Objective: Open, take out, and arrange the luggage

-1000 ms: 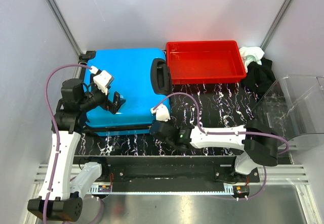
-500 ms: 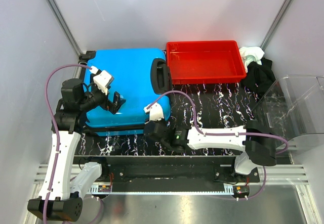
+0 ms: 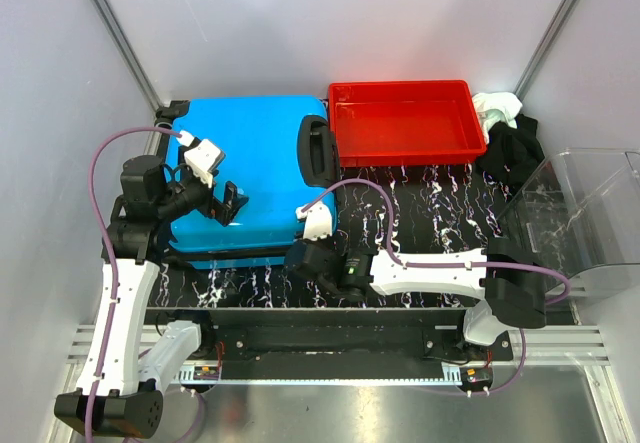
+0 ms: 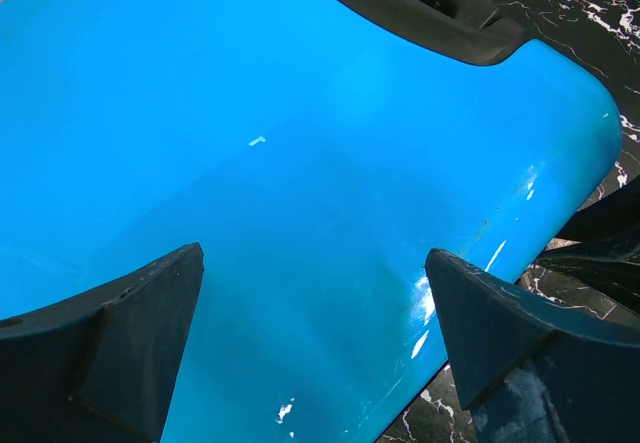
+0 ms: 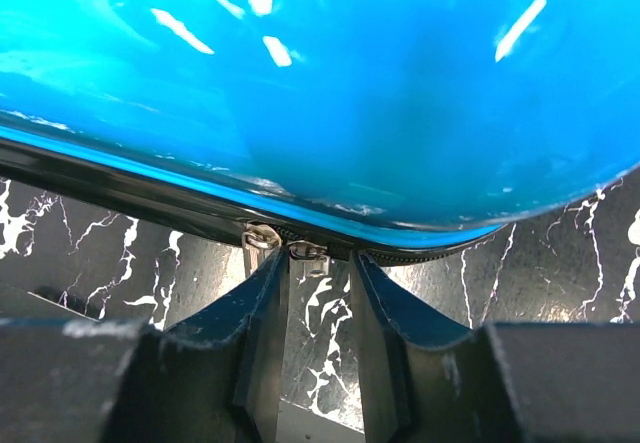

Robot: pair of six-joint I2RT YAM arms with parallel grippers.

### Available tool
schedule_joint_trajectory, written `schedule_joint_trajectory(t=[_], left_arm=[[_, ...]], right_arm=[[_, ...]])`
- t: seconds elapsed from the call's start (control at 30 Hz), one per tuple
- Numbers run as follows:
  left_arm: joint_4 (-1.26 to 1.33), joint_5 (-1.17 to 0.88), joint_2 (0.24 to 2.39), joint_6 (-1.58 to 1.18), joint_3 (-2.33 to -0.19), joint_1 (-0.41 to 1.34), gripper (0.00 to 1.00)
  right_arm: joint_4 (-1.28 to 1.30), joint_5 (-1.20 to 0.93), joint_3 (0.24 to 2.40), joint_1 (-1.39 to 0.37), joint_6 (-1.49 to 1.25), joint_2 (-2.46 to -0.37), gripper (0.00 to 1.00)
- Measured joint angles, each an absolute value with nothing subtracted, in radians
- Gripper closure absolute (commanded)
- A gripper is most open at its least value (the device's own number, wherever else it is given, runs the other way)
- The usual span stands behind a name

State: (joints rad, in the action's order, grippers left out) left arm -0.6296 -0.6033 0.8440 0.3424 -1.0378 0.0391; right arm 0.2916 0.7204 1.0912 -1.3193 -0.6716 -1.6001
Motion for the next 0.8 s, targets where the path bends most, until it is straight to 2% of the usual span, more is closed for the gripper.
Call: schedule_joint_trajectory(t=[0.8], left_arm=[[-0.63, -0.608, 0.844, 0.342, -1.038, 0.039, 0.02]], right_arm=[[0.345, 0.789, 1.141, -1.33, -0.713, -1.654, 0.61]])
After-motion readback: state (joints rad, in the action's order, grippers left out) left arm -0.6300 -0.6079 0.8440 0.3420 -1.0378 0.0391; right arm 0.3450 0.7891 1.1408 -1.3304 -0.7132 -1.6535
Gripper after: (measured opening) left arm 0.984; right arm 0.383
